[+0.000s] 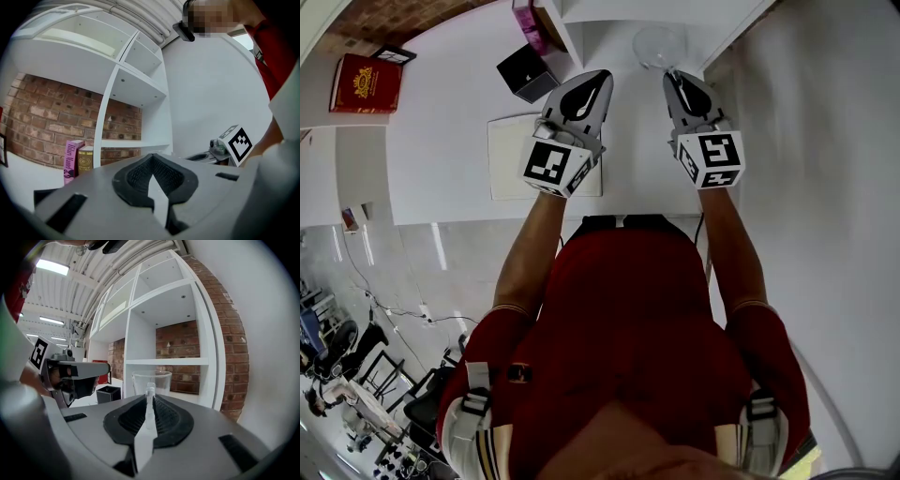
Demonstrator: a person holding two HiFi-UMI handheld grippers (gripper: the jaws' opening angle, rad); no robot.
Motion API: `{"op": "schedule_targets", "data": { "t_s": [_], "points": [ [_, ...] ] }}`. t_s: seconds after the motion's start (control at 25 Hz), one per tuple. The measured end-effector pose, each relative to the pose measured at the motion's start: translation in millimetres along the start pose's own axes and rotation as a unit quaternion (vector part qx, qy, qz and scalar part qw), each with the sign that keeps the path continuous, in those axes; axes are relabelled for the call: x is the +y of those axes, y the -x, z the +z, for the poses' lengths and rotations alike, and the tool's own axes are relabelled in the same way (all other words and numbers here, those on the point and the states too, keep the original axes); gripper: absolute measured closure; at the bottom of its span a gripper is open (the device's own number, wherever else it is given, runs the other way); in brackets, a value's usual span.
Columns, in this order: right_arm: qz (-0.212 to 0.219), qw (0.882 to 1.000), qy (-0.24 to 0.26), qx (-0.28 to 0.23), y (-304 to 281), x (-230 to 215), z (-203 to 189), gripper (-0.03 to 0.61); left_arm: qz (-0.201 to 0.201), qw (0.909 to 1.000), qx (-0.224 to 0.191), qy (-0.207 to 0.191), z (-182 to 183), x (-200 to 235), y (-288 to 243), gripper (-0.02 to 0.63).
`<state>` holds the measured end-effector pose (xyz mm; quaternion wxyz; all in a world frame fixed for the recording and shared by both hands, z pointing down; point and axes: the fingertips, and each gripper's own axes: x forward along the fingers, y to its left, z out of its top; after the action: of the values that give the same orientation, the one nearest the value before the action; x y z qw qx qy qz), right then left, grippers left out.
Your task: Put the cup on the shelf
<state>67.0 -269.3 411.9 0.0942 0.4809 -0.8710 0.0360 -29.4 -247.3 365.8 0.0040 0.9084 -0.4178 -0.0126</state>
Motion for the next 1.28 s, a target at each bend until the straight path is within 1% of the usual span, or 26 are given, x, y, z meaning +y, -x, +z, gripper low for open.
{"op": "schedule_targets", "data": {
  "t_s": [0.12,0.68,1.04,1.28],
  "points": [
    [-0.005,1.000,-0.001,0.006,-8.8,-2.7,-8.1,0.554,-0.002,0.9999,0.013,0.002,-9.3,4.9,-2.9,0.607],
    [-0.031,0.999,-0.011,0.030,-55.3,-26.2,-42.4,0.554,-0.003,0.9995,0.030,0.012,-32.0,32.4,-20.1,0.609],
    [-0.033,0.998,-0.012,0.052,-79.5,-39.2,-63.1,0.554,-0.005,0.9991,0.041,0.015,-38.5,41.2,-30.8,0.609],
    [-0.032,0.998,-0.014,0.056,-89.8,-44.2,-69.4,0.554,0.000,0.9989,0.044,0.016,-39.9,47.1,-34.2,0.609]
  ]
}}
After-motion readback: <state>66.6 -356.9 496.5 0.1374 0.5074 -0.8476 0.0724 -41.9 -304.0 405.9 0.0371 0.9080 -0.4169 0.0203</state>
